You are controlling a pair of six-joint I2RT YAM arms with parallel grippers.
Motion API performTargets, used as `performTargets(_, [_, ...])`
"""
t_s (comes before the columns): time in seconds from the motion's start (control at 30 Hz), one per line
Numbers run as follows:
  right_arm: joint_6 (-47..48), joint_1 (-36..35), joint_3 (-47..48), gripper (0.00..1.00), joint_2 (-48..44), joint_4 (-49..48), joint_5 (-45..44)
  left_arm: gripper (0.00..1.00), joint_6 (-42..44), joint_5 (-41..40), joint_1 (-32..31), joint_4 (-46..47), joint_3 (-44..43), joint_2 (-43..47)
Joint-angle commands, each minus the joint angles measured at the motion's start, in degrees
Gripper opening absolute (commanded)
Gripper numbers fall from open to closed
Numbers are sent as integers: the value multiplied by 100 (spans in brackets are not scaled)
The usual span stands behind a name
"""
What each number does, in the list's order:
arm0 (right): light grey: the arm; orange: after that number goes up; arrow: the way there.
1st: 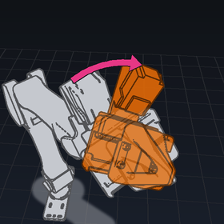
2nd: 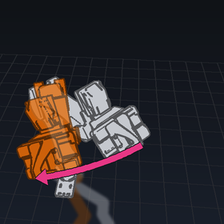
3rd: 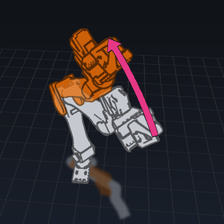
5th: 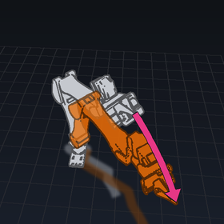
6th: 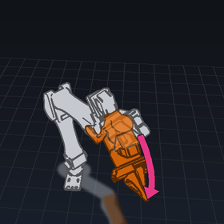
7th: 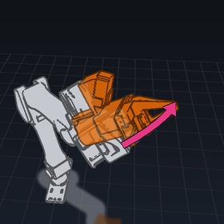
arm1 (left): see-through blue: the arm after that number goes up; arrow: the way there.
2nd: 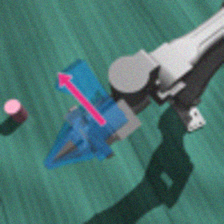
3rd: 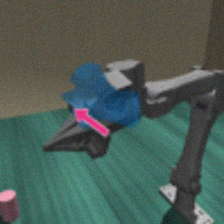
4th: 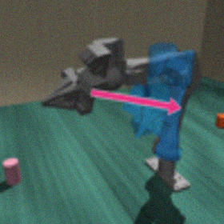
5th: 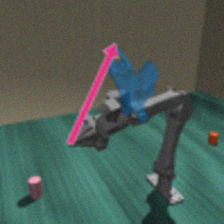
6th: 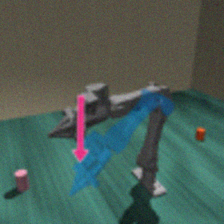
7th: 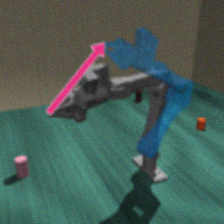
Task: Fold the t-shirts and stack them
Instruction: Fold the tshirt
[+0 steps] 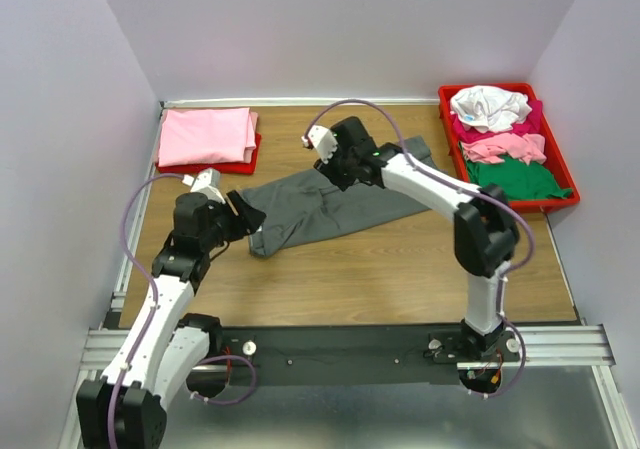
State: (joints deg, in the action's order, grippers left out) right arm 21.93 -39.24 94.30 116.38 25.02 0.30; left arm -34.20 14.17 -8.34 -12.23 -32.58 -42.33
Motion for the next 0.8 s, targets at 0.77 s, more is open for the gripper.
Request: performTargets(0.77, [628, 1129, -2407, 42, -1935, 214, 3547, 58, -421, -1699, -1223, -1054, -662, -3115])
